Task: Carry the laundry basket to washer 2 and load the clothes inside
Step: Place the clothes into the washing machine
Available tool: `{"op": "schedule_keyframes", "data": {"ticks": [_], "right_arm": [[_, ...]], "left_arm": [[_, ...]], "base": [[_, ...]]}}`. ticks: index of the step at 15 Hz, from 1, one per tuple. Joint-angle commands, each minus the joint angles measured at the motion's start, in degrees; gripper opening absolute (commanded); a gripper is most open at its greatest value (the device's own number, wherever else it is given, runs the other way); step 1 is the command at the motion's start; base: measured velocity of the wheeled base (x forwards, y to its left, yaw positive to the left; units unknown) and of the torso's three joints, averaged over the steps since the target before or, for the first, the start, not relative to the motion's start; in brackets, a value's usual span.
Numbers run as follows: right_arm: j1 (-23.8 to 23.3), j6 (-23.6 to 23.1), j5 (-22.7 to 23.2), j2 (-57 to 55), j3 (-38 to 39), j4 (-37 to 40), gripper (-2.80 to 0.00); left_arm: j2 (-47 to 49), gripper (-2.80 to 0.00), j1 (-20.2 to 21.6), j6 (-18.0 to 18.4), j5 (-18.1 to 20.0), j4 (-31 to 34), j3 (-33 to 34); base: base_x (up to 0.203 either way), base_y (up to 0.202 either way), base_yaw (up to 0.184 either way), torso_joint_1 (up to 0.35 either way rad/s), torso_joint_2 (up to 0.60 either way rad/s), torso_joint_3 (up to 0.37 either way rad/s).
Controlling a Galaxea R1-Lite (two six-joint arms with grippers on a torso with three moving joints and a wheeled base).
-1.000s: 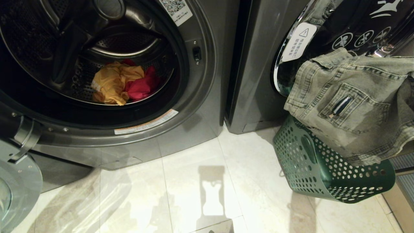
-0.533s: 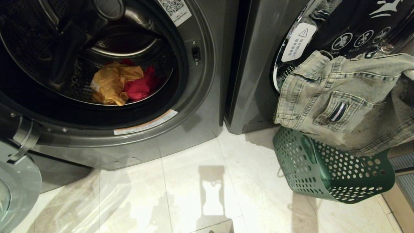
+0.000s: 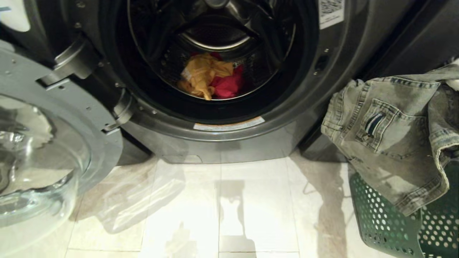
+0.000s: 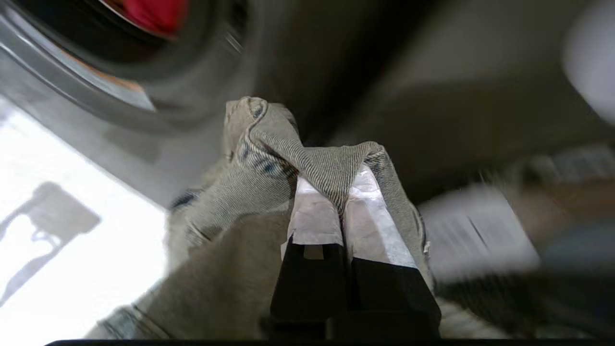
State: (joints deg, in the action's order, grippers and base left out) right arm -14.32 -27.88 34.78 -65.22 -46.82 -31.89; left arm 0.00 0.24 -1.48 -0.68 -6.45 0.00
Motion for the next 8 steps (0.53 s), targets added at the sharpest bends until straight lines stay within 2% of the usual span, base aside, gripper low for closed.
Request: {"op": "schedule_keyframes", "data": {"ticks": [1, 8], "right_arm": [[0.0, -0.15, 0.2, -0.02, 0.4, -0.38, -2.8], [3.06, -0.68, 0.2, 0.79, 2.44, -0.48, -2.8]], "left_arm": [[0.0, -2.8, 0.02, -0.02, -0.02, -0.06, 2.29], [0.0, -2.8, 0.02, -0.02, -0.02, -0.06, 2.29]], "base": [[-0.002, -0.01, 0.174, 0.002, 0.0, 0.003], [0.0, -0.008, 0.175, 0.004, 0.0, 0.001]]}}
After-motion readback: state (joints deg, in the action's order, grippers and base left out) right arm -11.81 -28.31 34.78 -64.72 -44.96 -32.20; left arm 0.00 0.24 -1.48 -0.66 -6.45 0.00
